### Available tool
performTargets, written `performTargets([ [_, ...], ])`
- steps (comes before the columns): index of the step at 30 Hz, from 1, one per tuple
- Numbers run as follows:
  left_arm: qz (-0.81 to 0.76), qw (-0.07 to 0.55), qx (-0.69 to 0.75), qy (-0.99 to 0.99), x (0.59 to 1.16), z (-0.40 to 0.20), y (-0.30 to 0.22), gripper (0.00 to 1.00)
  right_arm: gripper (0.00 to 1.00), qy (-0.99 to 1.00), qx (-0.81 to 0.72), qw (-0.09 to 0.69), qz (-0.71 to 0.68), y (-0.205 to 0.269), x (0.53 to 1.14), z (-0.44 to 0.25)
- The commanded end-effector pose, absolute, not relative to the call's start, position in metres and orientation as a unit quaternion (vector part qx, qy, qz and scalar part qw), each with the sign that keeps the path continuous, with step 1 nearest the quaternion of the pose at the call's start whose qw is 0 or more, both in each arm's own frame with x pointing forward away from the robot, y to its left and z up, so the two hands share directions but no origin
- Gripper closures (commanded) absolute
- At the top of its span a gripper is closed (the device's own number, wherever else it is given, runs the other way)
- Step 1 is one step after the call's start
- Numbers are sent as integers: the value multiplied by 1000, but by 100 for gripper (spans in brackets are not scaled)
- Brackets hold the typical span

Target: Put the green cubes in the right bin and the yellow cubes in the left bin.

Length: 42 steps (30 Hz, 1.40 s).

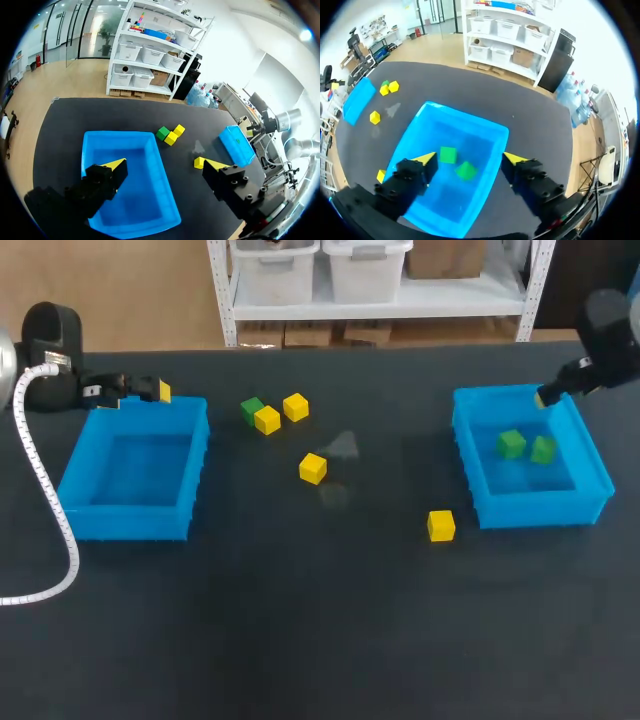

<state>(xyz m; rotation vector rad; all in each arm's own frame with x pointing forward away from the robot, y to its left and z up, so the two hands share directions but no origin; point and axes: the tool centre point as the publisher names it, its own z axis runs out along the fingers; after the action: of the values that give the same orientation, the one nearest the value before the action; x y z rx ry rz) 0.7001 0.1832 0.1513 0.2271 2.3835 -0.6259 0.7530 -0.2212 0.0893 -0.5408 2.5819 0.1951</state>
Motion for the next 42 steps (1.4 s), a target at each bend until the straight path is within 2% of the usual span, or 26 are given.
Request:
performTargets([
  [1, -242, 329, 88, 908, 700, 150, 184, 0, 0, 940, -221, 247, 76, -221, 752, 98],
  [8, -242, 329, 88, 908, 700, 150, 184, 0, 0, 917, -285, 266, 80, -192, 772, 128],
  [16, -242, 329, 88, 908, 700, 150, 184, 0, 0, 904, -323, 269, 78, -110, 797, 149],
  [27, -242, 329, 88, 908, 700, 150, 184, 0, 0, 889, -350, 284, 76, -1, 826, 145],
  [42, -242, 329, 88, 908, 700, 150, 184, 0, 0, 857, -414, 284, 115, 90, 847, 131],
])
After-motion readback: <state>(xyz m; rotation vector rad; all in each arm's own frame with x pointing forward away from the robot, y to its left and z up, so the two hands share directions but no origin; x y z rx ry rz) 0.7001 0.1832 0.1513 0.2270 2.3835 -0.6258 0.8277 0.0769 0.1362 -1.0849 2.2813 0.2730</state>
